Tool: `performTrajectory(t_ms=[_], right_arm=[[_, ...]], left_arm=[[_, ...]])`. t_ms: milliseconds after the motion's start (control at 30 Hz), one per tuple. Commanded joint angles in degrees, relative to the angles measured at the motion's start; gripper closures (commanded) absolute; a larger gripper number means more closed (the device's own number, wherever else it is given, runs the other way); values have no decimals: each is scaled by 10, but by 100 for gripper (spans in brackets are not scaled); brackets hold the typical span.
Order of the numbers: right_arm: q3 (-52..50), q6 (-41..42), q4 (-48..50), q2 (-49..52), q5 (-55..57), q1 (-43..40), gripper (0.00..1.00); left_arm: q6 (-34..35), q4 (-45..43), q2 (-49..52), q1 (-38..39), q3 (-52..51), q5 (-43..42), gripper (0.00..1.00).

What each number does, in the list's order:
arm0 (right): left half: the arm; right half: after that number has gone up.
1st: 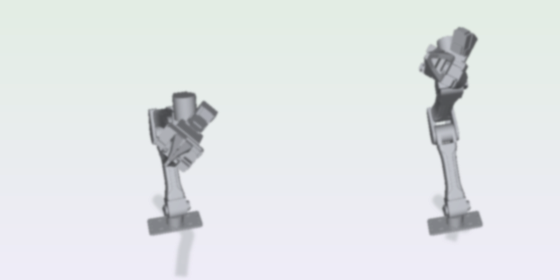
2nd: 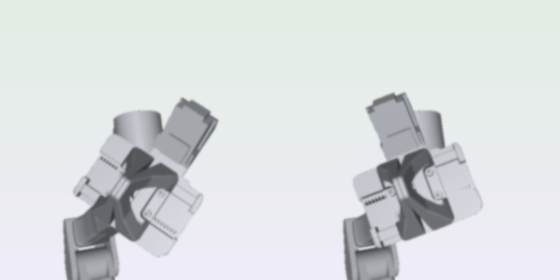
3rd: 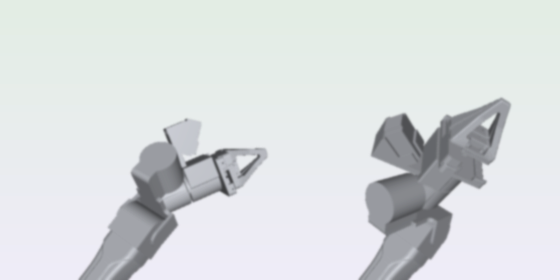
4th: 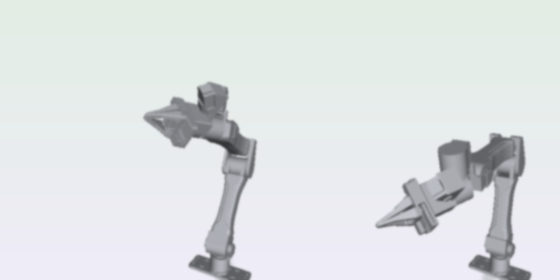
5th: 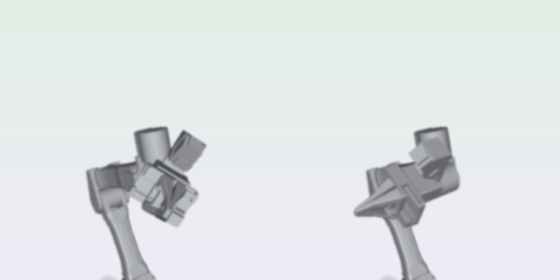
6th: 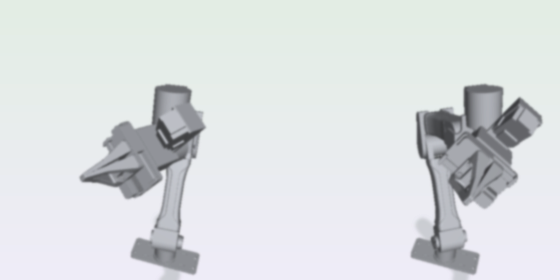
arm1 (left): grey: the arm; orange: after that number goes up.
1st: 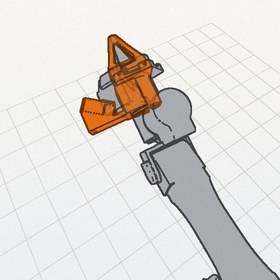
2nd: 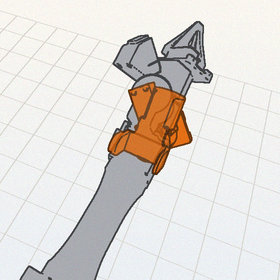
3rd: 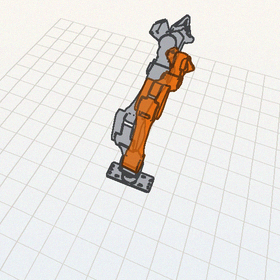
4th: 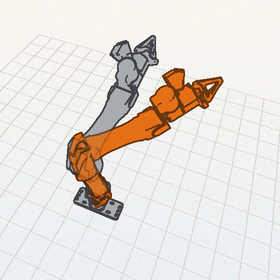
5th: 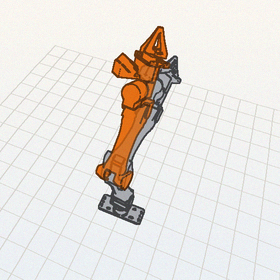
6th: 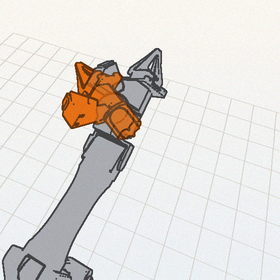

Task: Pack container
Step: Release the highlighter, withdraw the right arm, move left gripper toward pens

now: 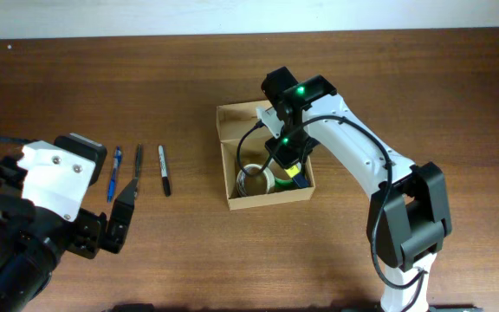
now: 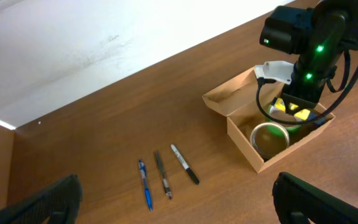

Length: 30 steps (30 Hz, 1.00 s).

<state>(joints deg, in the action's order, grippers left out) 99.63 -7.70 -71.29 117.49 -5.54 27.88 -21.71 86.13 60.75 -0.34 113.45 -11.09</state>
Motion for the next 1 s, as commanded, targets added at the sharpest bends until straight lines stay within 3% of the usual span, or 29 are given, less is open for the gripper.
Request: performTrajectory(t_ms=[0,67,133,400,633,767,800,967], right_arm=[[-7,-2,2,3,-3,2,71],[-7,-2,2,3,-3,2,42],[-7,-2,2,3,-3,2,26],[69,2,-45,-11,-3,7,20],[292,15,-165,-54,32,34,13],[429,49,-256,-70,92,40,0],[456,64,-261,-78,104,40,1],[492,103,-260,-149,145,40,1]], left_arm=[[-9,0,0,3,-2,-7,1],[-9,0,0,3,-2,-7,1],[-9,-2,0,3,-2,-6,1],[-9,-31,0,3,-2,7,1],[-9,-33,4,3,-2,35,1],[-9,-31,16,3,-2,36,1],[-9,-32,20,3,-2,37,1],[-9,-32,56,3,-2,49,1]])
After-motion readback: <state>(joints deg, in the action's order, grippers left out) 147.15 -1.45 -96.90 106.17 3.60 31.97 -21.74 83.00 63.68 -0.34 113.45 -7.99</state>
